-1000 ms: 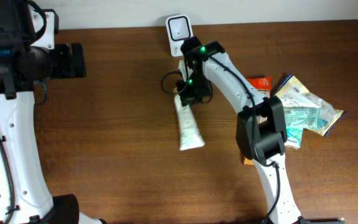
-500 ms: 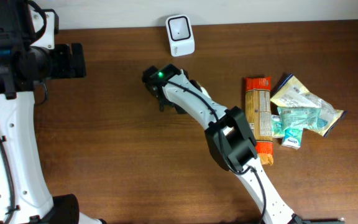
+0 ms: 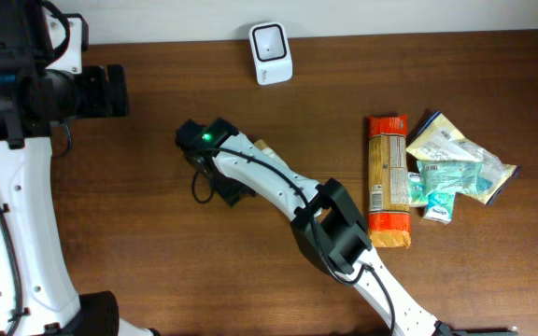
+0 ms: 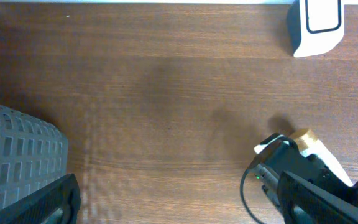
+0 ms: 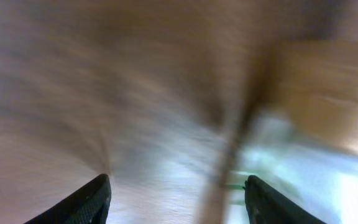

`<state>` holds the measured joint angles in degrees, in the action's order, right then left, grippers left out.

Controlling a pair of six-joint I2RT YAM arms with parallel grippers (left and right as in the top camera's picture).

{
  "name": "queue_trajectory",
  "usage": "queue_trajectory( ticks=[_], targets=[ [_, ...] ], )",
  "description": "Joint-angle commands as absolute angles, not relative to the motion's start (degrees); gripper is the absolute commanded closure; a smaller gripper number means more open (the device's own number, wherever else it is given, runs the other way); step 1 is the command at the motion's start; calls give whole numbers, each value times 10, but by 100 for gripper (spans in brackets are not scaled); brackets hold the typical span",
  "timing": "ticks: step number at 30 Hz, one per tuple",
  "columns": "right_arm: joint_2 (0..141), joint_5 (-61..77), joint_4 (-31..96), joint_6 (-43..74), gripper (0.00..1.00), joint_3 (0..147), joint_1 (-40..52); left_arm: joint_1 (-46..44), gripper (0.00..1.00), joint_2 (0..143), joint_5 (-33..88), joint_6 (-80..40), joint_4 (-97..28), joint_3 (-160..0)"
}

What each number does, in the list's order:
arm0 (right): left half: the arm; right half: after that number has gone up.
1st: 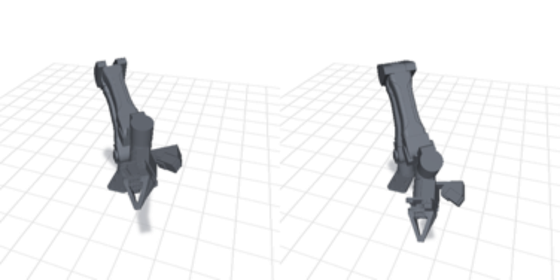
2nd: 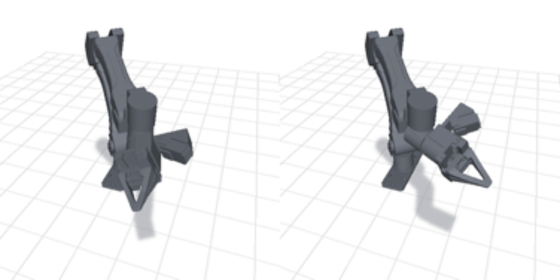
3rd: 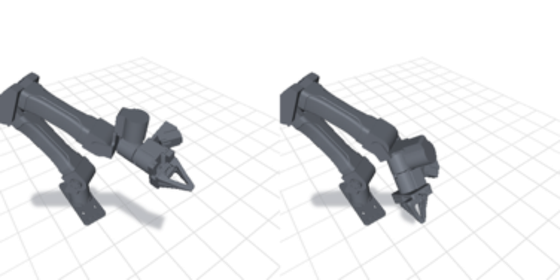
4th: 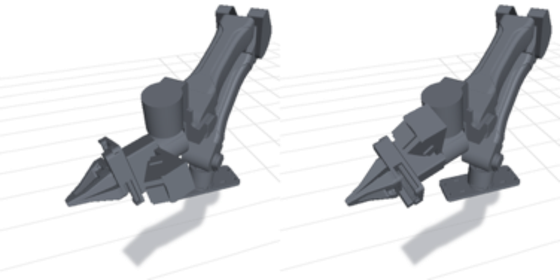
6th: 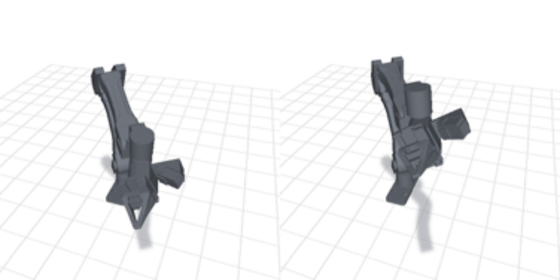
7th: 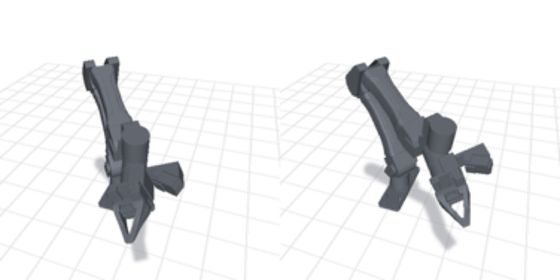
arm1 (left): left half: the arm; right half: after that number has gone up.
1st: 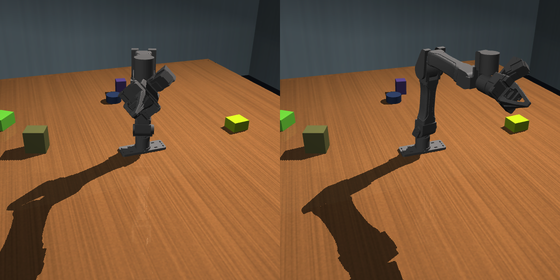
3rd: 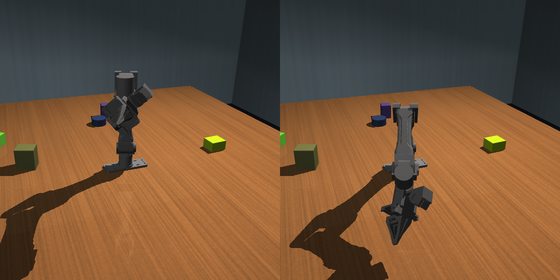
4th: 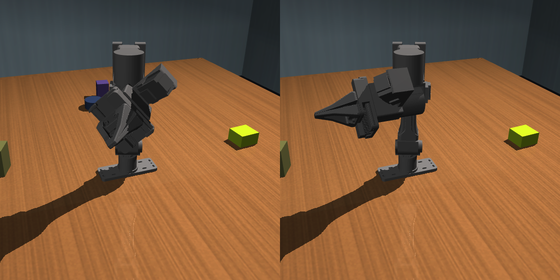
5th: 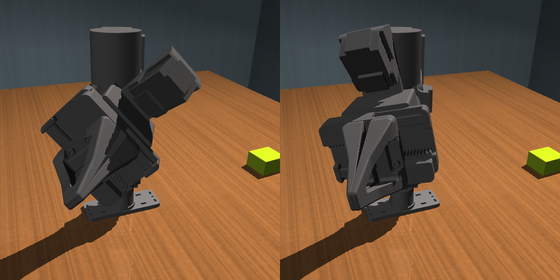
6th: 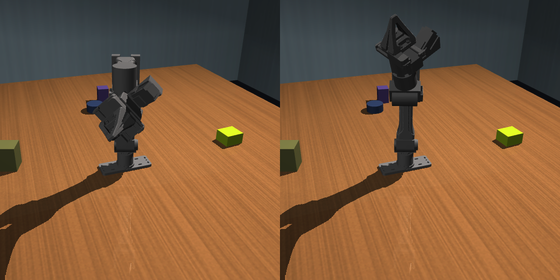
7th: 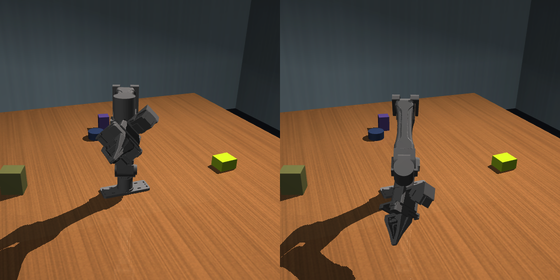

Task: Scan the item barcode

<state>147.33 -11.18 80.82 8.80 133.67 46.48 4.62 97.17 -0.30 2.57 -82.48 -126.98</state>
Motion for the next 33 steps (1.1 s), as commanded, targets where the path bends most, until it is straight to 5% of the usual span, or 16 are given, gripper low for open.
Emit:
queue_trajectory(
  ticks=[1,8,10,16,21,27,33],
  targets=[
    [1454,11,833,44,32,1404,441,47,1,967,-4,33,-824,-1276],
    [1447,66,948,34,31,1550,337,47,1,967,-4,33,-824,-1276],
    [1447,105,956,23,24,1544,292,47,1,967,-4,33,-824,-1276],
    [1448,335,955,-175,25,1456,179,47,1,967,-4,33,-824,-1276],
    [1448,380,907,-212,48,1345,162,47,1,967,-4,33,-824,-1276],
    [1448,380,817,-212,53,1228,173,47,1,967,-4,33,-824,-1276],
    [1447,403,813,-210,91,1224,180,47,1,967,-4,33,-824,-1276]
  ],
)
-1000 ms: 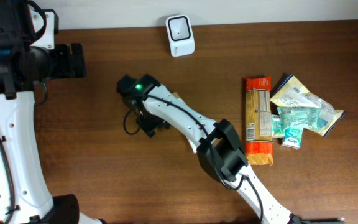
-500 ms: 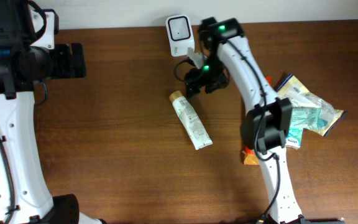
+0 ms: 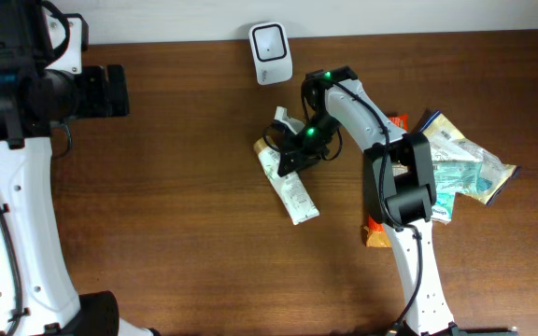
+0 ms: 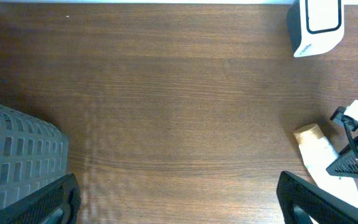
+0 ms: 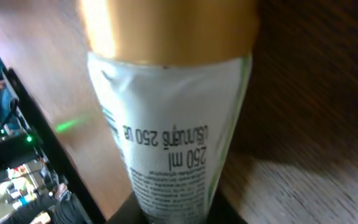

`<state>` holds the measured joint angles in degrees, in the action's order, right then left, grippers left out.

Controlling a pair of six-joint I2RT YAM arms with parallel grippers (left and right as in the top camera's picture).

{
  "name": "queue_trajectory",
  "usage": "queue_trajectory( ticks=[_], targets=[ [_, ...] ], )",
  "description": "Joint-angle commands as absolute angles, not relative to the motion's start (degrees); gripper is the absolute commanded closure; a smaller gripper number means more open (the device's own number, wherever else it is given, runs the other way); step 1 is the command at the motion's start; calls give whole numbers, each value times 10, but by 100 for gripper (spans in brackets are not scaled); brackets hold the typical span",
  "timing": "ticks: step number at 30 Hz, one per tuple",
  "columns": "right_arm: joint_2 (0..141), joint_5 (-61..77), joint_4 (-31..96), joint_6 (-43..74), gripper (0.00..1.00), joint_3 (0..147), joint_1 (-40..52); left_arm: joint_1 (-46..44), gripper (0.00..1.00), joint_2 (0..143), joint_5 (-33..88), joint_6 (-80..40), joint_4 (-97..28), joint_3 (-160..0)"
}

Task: Scan the item barcode

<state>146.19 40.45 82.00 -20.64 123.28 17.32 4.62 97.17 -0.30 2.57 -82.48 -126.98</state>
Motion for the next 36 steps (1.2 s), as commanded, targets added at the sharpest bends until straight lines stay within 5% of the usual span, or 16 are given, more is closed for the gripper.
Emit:
queue_trajectory(
  ticks=[1,7,14,22,23,25,29,36],
  targets=[
    [1447,403,813,-210,93,1224,185,47,1,967,-4,33,-824,-1276],
    [1447,368,822,-171,96,1244,212,47,1,967,-4,33,-824,-1276],
    [1447,-8,866,120,96,1399,275,47,1,967,-4,33,-824,-1276],
    [1448,-125,817,241,95,1373,345,47,1,967,-4,33,-824,-1276],
    [1448,-124,804,241,91,1359,352,47,1,967,-4,33,-824,-1276],
    [1448,-107,785,241,67,1338,361,47,1,967,-4,33,-824,-1276],
    [1444,31,775,179,47,1335,359,47,1,967,-4,33,-824,-1276],
    [1423,105,851,123,27,1444,286,47,1,967,-4,33,-824,-1276]
  ],
)
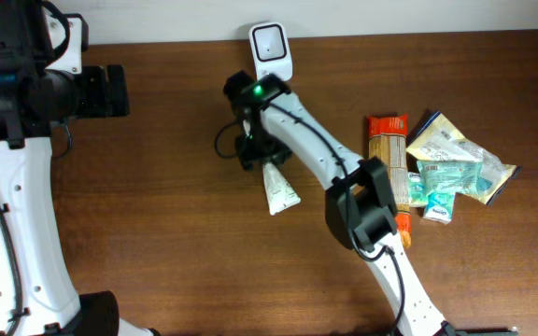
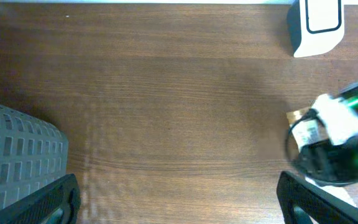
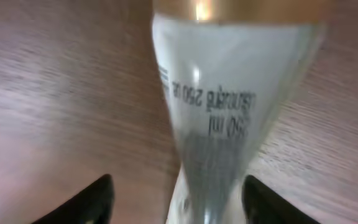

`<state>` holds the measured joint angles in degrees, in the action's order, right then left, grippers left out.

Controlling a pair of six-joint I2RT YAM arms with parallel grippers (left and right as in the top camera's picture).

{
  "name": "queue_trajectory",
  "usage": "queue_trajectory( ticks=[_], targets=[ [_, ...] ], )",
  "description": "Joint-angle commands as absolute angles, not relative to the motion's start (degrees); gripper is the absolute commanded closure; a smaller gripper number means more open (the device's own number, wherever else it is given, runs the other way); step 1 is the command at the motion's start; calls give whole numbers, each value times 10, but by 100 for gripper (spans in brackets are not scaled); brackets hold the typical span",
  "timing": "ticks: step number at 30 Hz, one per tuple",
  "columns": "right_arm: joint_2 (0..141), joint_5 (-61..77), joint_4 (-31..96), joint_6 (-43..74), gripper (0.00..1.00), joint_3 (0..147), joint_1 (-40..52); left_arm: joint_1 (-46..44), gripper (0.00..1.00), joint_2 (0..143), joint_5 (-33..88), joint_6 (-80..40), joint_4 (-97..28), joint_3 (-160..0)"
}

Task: Scan the item barcode

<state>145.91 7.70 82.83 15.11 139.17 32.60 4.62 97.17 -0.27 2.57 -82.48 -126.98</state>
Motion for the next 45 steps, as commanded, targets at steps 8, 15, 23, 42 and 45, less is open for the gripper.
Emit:
queue_trajectory(
  ticks=[8,15,23,42,45],
  targets=[
    [1434,286,913,-58,7,1389,191,47,1,967,-4,33,-824,-1276],
    [1434,379,886,-152,18,1277,193,47,1,967,-4,33,-824,-1276],
    [1435,354,792,-144,40,1216,192,47,1,967,-4,33,-824,-1276],
    [1286,353,771,-104,96,1226,186,47,1,967,-4,33,-824,-1276],
    [1215,353,771,-104,96,1226,190,47,1,967,-4,33,-824,-1276]
  ],
)
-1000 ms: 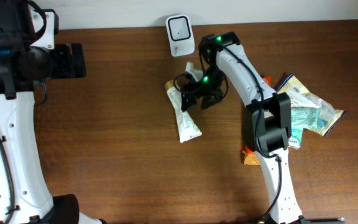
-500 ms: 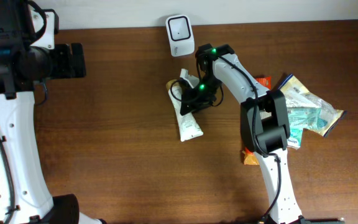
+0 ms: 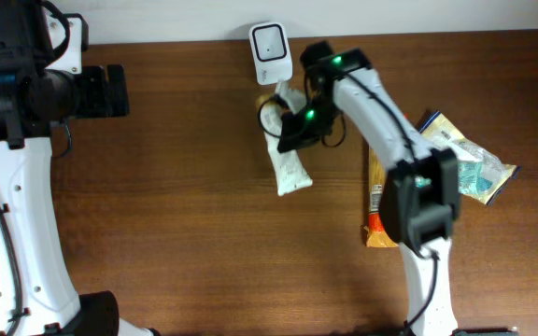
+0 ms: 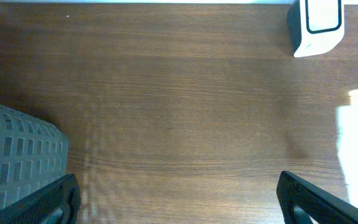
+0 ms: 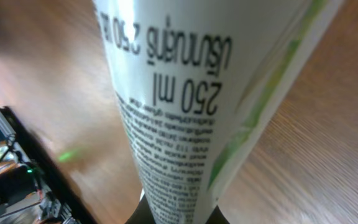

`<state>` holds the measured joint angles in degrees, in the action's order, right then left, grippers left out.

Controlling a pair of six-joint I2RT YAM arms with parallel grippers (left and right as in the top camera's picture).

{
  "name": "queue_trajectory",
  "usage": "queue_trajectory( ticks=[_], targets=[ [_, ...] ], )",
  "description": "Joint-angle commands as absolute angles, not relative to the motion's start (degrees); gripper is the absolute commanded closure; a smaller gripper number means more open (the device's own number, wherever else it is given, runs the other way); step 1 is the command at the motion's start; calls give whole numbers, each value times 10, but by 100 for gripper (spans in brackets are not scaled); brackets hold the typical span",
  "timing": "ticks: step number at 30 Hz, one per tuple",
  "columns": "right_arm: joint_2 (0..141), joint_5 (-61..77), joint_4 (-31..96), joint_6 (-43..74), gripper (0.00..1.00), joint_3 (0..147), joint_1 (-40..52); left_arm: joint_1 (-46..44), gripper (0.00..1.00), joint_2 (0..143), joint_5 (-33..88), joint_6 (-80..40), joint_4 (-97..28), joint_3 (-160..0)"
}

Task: Scan the item barcode
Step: 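Lift the white-green tube upright toward the scanner with the right gripper, then hold the tube barcode against the scanner window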

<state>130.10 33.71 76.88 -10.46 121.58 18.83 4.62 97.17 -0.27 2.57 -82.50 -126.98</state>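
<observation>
A white tube [image 3: 288,159] with a gold cap hangs just below the white barcode scanner [image 3: 271,42] at the table's far edge, cap end toward it. My right gripper [image 3: 303,124] is shut on the tube. In the right wrist view the tube [image 5: 185,93], printed "250 ml", fills the frame above the right gripper [image 5: 176,214]. My left gripper [image 4: 178,190] is open over bare wood at the left, far from the tube. The scanner [image 4: 316,25] and a white blur of tube show in its view.
An orange pasta packet [image 3: 379,196] and a heap of several small packets [image 3: 460,159] lie at the right. A grey perforated basket [image 4: 17,155] sits at the left in the left wrist view. The left arm's white base [image 3: 12,215] runs along the left edge.
The right wrist has swung from the scanner's left side to its right. The tube, still gripped, now sits a little further right with its cap closer under the scanner. The left arm is unchanged.
The right gripper was first at the table's middle left with the tube under the arm. Then it held the tube slanted, right of the scanner. Then the tube hung below the scanner's left side, and now it sits right under the scanner. The left gripper stayed open throughout.
</observation>
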Motion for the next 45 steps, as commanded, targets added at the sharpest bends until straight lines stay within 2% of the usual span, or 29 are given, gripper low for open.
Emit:
queue_trajectory(
  ticks=[1,10,15,21,24,25,29,30,33,36,40,44,45],
  targets=[
    [1199,353,771,-104,96,1226,192,47,1,967,-4,33,-824,-1276],
    [1173,357,773,-104,96,1226,206,47,1,967,-4,33,-824,-1276],
    [1125,569,778,-120,96,1226,185,47,1,967,-4,33,-824,-1276],
    [1064,601,803,-120,96,1226,165,47,1,967,-4,33,-824,-1276],
    [1059,508,788,-114,96,1226,172,47,1,967,-4,33,-824,-1276],
    [1061,335,757,-95,96,1226,194,47,1,967,-4,33,-824,-1276],
    [1106,-145,647,-46,96,1223,274,47,1,967,-4,33,-824,-1276],
    [1131,-240,606,-46,96,1223,289,47,1,967,-4,33,-824,-1276],
    [1192,-382,497,-120,96,1223,304,47,1,967,-4,33,-824,-1276],
    [1272,-469,296,-283,96,1223,298,47,1,967,-4,33,-824,-1276],
    [1339,-464,66,-382,96,1223,269,47,1,967,-4,33,-824,-1276],
    [1406,-422,-96,-558,96,1223,258,47,1,967,-4,33,-824,-1276],
    [1431,-422,-170,-601,96,1223,258,47,1,967,-4,33,-824,-1276]
  ],
)
